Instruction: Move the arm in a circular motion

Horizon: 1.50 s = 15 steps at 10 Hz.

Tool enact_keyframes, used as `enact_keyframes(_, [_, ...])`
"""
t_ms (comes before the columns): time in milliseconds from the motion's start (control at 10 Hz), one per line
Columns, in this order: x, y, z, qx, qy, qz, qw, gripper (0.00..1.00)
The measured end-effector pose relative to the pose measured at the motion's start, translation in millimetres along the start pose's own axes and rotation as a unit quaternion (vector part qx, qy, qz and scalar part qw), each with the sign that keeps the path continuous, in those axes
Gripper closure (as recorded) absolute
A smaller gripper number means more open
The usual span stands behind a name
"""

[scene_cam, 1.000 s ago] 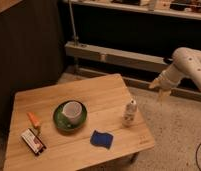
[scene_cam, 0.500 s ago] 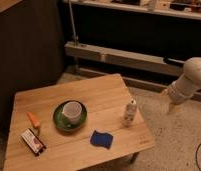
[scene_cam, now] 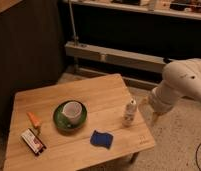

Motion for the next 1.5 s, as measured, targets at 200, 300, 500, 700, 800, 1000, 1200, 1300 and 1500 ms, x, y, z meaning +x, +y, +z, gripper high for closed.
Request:
enact_keyframes(200, [-65.4, -23.2, -18.6, 0.011, -0.007, -0.064, 0.9979, 0.40])
enact_keyframes(300, [-93.3, -37.7, -30.2, 0.021, -0.012, -0.092, 0.9954, 0.40])
enact_keyframes(500, [-134.8, -70.8, -50.1, 0.040, -0.019, -0.125, 0.9911, 0.40])
enact_keyframes(700, [-144.9, -92.0, -54.9, 0.056, -0.025, -0.118, 0.9911, 0.40])
enact_keyframes(800, [-138.8, -103.7, -51.3, 0.065, -0.029, -0.114, 0.9909, 0.40])
enact_keyframes(1000, [-114.3, -118.7, -44.7, 0.074, -0.030, -0.110, 0.9907, 0.40])
enact_keyframes(1200, [-79.1, -146.8, -31.1, 0.080, -0.036, -0.106, 0.9905, 0.40])
enact_keyframes(1300, [-56.8, -161.6, -23.2, 0.082, -0.037, -0.101, 0.9908, 0.40])
enact_keyframes(1500, [-9.0, -192.1, -6.1, 0.086, -0.040, -0.086, 0.9918, 0.40])
